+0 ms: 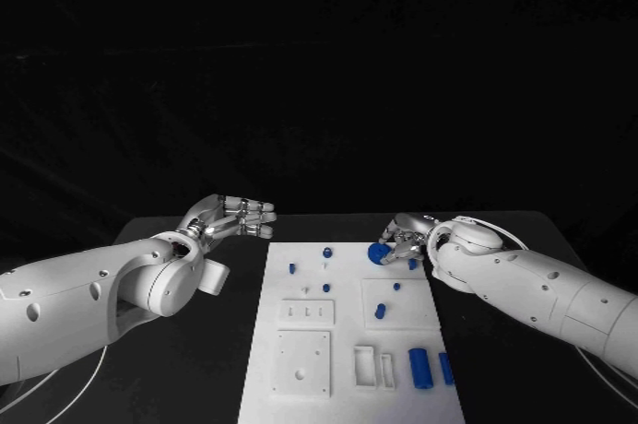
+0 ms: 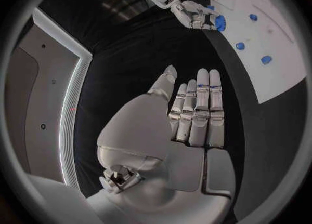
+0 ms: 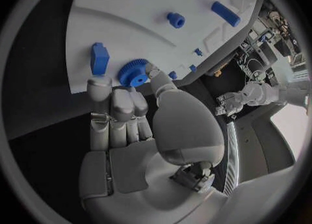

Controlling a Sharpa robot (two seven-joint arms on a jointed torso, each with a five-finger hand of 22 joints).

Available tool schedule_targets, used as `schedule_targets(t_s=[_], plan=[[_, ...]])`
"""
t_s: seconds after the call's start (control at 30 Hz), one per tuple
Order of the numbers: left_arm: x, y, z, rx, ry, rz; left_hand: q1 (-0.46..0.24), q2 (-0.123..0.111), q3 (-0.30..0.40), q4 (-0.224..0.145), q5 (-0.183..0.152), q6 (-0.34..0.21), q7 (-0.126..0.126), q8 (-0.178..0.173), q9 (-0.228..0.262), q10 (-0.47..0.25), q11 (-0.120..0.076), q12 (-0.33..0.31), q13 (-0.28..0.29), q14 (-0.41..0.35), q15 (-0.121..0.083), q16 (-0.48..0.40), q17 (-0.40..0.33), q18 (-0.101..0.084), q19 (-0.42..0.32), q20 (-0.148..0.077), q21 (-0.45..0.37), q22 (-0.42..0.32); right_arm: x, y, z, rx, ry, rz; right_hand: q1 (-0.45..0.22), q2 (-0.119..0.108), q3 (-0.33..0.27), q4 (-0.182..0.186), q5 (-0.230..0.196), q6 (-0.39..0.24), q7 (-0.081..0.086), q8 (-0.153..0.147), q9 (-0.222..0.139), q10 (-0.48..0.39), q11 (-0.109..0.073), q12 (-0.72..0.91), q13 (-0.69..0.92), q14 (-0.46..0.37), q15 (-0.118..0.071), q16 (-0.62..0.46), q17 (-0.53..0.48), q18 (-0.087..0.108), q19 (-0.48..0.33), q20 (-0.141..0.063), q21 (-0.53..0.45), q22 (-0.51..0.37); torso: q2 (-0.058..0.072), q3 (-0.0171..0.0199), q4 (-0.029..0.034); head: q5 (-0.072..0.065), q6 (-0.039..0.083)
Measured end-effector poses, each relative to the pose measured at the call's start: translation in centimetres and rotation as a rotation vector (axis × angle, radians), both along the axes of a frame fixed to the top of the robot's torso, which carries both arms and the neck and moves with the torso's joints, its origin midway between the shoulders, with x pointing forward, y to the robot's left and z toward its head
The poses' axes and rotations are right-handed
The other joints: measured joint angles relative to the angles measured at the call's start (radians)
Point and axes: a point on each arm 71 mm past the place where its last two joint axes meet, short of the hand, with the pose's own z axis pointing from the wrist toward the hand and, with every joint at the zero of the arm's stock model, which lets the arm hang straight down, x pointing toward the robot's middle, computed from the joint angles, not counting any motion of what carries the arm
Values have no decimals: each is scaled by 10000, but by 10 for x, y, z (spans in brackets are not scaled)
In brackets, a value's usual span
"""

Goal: Assemble the parts on the task board

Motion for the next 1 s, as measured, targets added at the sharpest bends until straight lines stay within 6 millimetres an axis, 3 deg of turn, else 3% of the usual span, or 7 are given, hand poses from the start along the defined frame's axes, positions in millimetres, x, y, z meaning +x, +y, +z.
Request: schedule_targets(t_s=[0.4,0.63,0.97,1.0], plan=[[0,0,0,2,2,1,0,0,0,0,0,2,2,0,0,0,0,0,0,0,0,0,0,0,0,0,0,1,3,-3,-3,88,46,-81,-107,106,28,85,117,163,-62,-1,-7,0,0,0,26,28,-28,0,40,-9,0,0,0,-1,1,-10,-12,10,-87],[1,0,0,4,1,1,0,0,0,0,0,2,2,0,0,0,0,0,-1,0,0,0,0,1,0,0,0,1,3,-1,-2,129,37,-85,-191,191,119,56,-155,488,-122,-2,-13,35,-33,48,55,31,-30,0,56,-15,0,0,0,-2,1,-12,-7,10,-106],[1,0,0,6,4,-2,0,0,0,0,0,2,2,0,0,0,0,0,-1,0,0,0,1,0,0,0,0,2,4,3,-4,121,5,-44,-307,307,339,-3,-194,961,-180,-4,-15,108,3,87,111,31,-30,-1,85,-16,0,0,0,-3,-8,-10,-5,47,-137],[1,0,0,6,4,-3,0,0,0,0,0,2,2,0,0,0,0,0,-1,0,0,0,0,0,0,0,0,1,4,3,-4,109,-3,-40,-322,321,372,-14,-194,1054,-243,-26,-15,118,-5,87,113,31,-30,-1,84,-18,0,-1,0,-3,-9,-9,-6,48,-138]])
